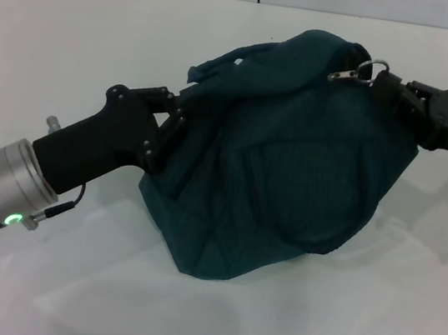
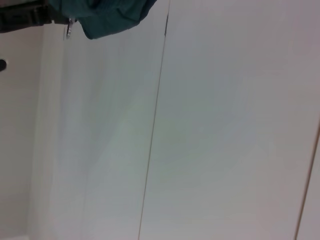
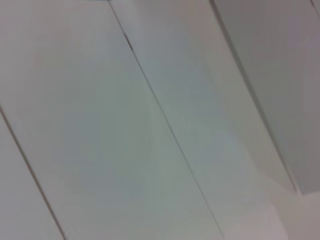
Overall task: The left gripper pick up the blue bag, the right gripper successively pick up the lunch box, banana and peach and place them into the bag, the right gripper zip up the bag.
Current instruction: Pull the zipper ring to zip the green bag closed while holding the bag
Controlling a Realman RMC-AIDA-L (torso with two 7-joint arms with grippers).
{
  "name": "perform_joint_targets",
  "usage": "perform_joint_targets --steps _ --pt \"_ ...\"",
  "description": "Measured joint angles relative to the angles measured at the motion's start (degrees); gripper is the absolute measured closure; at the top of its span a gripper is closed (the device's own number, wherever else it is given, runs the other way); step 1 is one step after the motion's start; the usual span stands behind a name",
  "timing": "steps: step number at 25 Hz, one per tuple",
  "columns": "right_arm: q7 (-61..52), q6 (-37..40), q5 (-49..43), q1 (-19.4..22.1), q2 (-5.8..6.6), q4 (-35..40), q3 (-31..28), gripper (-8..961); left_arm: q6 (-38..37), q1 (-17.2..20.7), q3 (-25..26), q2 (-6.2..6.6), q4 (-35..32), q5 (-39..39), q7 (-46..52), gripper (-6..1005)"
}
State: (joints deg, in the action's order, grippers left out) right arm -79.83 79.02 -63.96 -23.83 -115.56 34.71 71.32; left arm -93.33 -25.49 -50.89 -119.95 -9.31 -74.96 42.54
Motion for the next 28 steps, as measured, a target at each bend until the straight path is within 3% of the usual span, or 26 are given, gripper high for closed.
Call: perform_joint_targets --steps 28 --pt "1.45 0.44 1.14 2.21 0.09 -3.13 -3.93 949 0.07 2.17 0.53 0.48 -0.8 2.18 0.01 948"
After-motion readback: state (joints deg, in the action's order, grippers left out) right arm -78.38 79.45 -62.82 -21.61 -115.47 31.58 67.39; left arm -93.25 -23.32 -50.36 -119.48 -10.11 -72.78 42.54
